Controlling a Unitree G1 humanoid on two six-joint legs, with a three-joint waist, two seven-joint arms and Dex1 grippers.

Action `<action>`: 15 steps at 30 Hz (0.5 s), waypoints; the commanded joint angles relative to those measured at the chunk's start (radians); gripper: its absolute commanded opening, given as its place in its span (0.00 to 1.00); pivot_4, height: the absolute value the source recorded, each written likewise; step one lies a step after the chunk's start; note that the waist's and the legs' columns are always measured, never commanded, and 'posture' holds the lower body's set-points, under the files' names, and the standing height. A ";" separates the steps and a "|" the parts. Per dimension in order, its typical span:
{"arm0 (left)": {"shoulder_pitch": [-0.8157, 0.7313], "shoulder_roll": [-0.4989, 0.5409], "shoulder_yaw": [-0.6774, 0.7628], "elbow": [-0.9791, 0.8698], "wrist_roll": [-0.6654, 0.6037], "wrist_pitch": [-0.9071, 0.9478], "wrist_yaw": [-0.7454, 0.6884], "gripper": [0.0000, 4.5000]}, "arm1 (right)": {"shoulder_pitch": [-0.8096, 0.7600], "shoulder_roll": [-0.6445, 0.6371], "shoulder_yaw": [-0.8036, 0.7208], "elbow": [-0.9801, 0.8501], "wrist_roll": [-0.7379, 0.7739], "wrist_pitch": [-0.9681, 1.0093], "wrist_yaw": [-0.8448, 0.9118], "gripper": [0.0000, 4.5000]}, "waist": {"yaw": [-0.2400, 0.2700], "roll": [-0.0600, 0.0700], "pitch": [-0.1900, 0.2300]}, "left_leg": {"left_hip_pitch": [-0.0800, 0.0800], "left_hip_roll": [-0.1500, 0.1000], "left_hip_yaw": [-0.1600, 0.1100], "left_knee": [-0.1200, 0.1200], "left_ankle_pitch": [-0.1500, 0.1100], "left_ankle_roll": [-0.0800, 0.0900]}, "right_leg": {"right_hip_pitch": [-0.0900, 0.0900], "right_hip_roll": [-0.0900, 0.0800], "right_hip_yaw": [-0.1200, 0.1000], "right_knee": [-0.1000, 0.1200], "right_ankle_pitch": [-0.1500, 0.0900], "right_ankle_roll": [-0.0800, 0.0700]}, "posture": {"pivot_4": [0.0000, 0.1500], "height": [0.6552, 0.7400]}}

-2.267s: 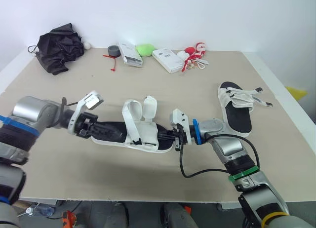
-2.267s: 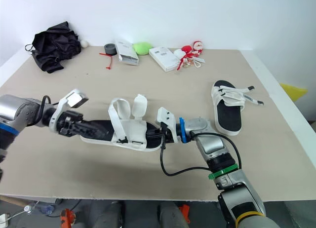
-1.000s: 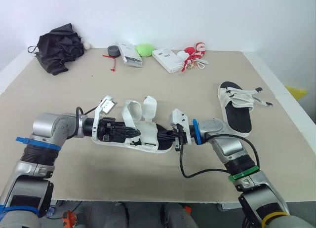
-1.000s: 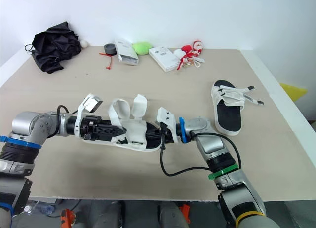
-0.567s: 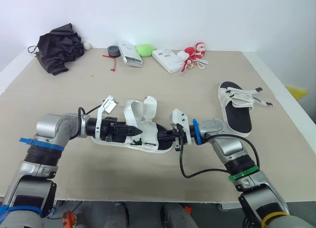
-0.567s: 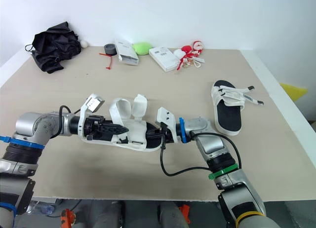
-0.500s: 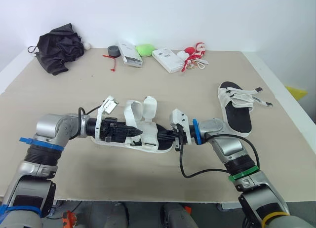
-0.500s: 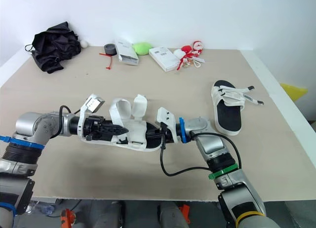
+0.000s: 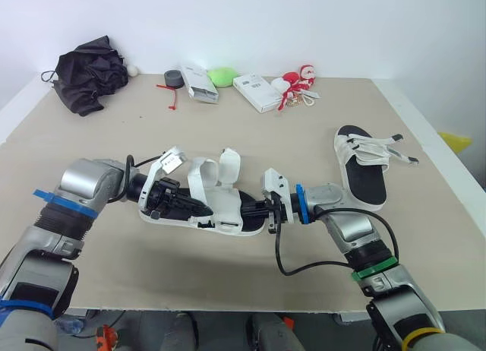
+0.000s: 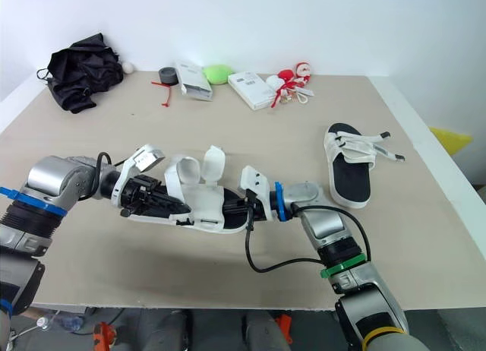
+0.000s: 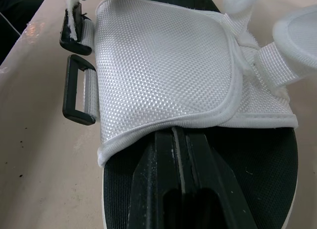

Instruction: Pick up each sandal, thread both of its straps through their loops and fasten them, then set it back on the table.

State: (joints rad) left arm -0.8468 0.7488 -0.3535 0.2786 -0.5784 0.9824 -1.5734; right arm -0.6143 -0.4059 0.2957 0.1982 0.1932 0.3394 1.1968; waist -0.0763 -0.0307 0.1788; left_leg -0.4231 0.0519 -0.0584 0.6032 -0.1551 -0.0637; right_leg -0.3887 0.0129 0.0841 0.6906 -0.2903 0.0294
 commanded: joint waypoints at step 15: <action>-0.020 0.057 -0.157 -0.085 0.072 -0.334 -0.041 0.02 | 0.050 0.002 0.036 0.006 -0.019 0.035 -0.011 0.00 | -0.001 0.000 0.000 | 0.000 0.000 0.000 0.000 0.000 0.000 | 0.000 0.000 0.000 0.000 0.000 0.000 | 1.00 0.98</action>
State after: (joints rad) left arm -0.8814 0.7717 -0.4798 0.2352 -0.5177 0.7046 -1.6069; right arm -0.5948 -0.4021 0.2876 0.1748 0.1943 0.3463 1.1795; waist -0.0768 -0.0306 0.1787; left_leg -0.4231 0.0520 -0.0583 0.6031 -0.1551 -0.0636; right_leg -0.3886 0.0128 0.0846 0.6906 -0.2905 0.0296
